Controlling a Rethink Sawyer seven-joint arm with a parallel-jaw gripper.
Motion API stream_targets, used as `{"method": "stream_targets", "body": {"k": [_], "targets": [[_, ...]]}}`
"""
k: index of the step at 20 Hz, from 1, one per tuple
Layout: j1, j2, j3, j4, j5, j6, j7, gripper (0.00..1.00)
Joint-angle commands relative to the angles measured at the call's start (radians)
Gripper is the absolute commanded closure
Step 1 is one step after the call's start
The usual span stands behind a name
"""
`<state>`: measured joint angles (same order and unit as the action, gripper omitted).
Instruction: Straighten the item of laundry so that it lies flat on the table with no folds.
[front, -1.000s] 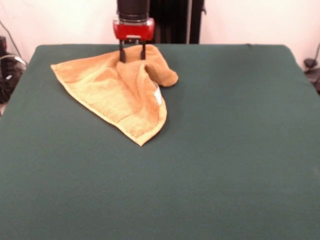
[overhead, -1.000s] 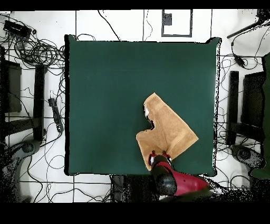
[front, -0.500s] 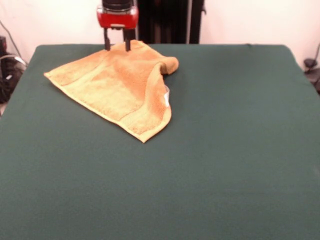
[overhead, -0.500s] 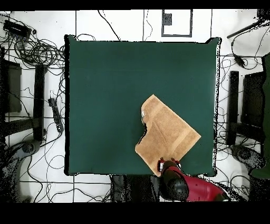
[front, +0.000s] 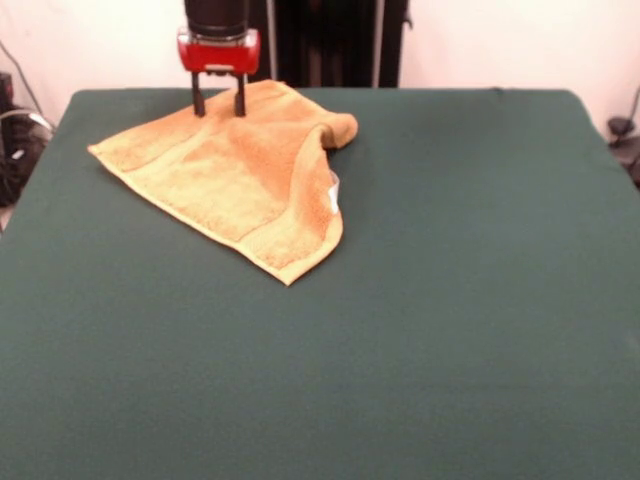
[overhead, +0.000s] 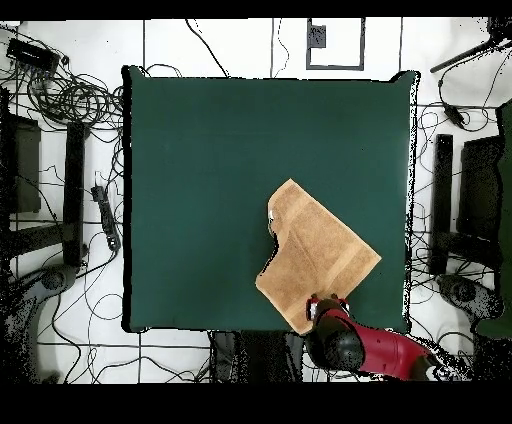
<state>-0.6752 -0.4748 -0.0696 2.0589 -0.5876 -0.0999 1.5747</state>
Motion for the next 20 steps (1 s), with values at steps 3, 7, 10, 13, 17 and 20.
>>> {"method": "stream_targets", "body": {"k": [3, 7, 10, 13, 17, 20], "targets": [[0.080, 0.138, 0.041, -0.182, 0.016, -0.050, 0.129, 0.00], [0.119, 0.163, 0.036, -0.187, 0.050, -0.077, 0.158, 0.00], [0.113, 0.161, 0.061, -0.187, 0.054, -0.046, 0.156, 0.00], [0.117, 0.156, 0.064, -0.193, 0.047, -0.047, 0.151, 1.00], [0.124, 0.147, 0.060, -0.189, 0.060, -0.021, 0.154, 1.00], [0.137, 0.137, 0.055, -0.191, 0.066, 0.001, 0.151, 1.00]]}}
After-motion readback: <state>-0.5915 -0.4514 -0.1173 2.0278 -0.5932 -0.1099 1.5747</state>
